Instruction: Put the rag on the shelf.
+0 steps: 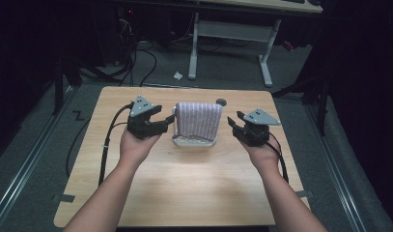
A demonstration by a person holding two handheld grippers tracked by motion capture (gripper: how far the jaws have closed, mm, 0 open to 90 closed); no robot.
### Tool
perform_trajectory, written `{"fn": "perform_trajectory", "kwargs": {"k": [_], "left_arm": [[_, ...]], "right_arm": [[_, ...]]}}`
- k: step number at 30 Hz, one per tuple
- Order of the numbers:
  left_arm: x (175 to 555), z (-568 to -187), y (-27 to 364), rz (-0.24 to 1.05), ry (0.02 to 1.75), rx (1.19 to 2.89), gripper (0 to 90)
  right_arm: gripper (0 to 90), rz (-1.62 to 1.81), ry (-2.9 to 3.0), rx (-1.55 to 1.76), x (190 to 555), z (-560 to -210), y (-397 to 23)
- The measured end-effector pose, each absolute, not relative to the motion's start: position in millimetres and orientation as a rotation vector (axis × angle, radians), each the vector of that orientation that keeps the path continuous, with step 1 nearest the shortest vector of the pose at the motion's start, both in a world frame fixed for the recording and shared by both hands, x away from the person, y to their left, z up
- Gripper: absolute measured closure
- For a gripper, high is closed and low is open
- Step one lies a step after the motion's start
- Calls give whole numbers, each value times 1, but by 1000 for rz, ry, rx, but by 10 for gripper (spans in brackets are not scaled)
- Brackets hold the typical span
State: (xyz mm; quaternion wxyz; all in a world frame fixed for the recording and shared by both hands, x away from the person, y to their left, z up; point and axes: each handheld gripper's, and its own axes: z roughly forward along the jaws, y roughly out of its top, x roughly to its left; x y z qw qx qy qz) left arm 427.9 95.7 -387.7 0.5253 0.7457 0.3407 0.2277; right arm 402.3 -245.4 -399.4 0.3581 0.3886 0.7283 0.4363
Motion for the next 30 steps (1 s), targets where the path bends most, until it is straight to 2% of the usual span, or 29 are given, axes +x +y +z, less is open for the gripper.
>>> {"fn": "perform_trajectory", "kwargs": {"k": [18,22,26,27,28,30], "left_arm": [[392,-488,92,369,863,1942,361],[373,-509,95,353,857,1985,360],[334,-531,108,352,874,2002,372],[329,-531,109,308,872,2039,369],[324,-529,110,306,865,2035,345],[318,-528,114,328,859,2026,360]], "right_arm": [[494,1090,2007,1110,370,-482,-259],[485,1068,2039,1129,358,-503,-260],[439,1053,2053,1125,336,-520,-264],[440,1063,2029,1128,326,-525,-268],[446,1077,2013,1138,317,-529,-273],[423,1080,2029,1192,310,-527,-278]]}}
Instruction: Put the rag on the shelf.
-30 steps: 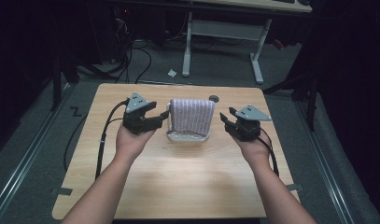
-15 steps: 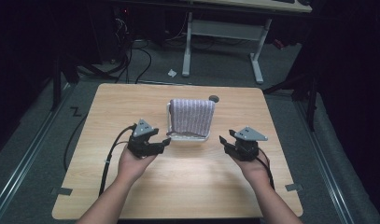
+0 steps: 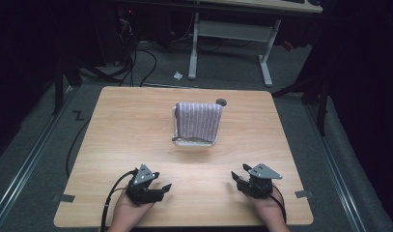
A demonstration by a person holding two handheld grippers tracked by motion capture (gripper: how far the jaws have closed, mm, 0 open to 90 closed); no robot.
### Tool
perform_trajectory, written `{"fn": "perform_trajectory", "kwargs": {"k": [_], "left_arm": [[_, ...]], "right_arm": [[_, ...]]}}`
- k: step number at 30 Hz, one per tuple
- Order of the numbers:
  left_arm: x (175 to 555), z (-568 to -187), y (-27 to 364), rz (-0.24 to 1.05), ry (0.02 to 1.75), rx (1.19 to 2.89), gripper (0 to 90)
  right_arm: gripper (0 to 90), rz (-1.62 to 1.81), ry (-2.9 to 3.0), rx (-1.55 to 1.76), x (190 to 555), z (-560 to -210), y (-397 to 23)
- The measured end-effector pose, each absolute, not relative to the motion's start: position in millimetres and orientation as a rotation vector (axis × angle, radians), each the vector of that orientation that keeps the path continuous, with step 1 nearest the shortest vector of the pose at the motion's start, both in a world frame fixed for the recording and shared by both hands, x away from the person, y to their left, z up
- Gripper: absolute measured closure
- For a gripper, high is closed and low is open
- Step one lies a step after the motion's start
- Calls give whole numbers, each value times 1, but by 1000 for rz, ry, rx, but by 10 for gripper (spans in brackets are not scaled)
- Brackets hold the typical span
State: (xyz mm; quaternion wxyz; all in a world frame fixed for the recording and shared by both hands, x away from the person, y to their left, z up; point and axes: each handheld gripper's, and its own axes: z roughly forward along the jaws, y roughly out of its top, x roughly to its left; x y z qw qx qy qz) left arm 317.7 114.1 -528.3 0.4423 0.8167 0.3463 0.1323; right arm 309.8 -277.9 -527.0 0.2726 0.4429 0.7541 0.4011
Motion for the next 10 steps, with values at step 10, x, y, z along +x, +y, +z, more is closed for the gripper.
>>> {"fn": "perform_trajectory", "kwargs": {"k": [10], "left_arm": [[330,-531,125,278,906,1995,346]], "right_arm": [[406,1079,2018,1242,316,-537,-281]]}}
